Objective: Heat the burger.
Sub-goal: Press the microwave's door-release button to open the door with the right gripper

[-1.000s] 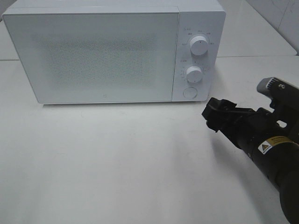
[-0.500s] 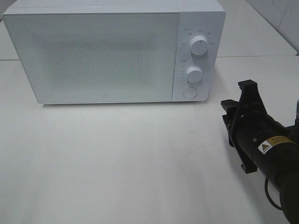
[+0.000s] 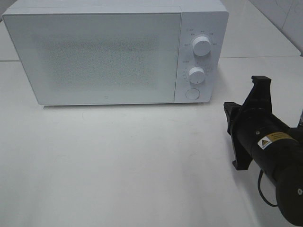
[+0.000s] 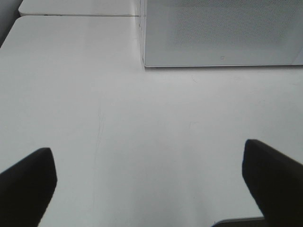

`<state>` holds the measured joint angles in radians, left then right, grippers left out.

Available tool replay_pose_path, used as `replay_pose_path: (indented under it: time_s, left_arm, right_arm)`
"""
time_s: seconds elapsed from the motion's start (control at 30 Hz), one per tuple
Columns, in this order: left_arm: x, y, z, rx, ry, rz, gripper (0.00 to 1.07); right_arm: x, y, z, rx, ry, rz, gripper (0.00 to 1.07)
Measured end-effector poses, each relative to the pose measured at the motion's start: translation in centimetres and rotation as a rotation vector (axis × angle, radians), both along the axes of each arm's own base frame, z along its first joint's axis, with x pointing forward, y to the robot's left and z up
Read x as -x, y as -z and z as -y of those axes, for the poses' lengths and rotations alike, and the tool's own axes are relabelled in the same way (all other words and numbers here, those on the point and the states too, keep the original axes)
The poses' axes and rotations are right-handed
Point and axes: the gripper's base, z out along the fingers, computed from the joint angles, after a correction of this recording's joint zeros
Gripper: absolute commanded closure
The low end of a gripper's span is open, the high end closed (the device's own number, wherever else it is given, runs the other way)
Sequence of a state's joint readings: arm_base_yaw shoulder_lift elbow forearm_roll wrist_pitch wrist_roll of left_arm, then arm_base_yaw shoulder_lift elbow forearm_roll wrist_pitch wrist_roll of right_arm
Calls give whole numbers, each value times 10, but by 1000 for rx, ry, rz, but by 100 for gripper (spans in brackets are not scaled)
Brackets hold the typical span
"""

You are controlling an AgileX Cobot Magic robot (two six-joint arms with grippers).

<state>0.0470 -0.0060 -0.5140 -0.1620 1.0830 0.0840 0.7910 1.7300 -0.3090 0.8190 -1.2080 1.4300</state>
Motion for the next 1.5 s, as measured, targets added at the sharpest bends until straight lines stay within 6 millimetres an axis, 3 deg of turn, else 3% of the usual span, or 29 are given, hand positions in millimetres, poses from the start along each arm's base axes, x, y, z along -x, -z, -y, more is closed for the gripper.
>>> replay_pose_path:
  time_s: [0.6, 1.5]
  left_arm:
    - [0, 0, 0, 0, 0, 0, 4]
    - [0, 0, 0, 0, 0, 0, 4]
  right_arm:
    - [-45, 25, -28, -8, 75, -7, 107]
    - [-106, 58, -50, -20, 93, -95, 107]
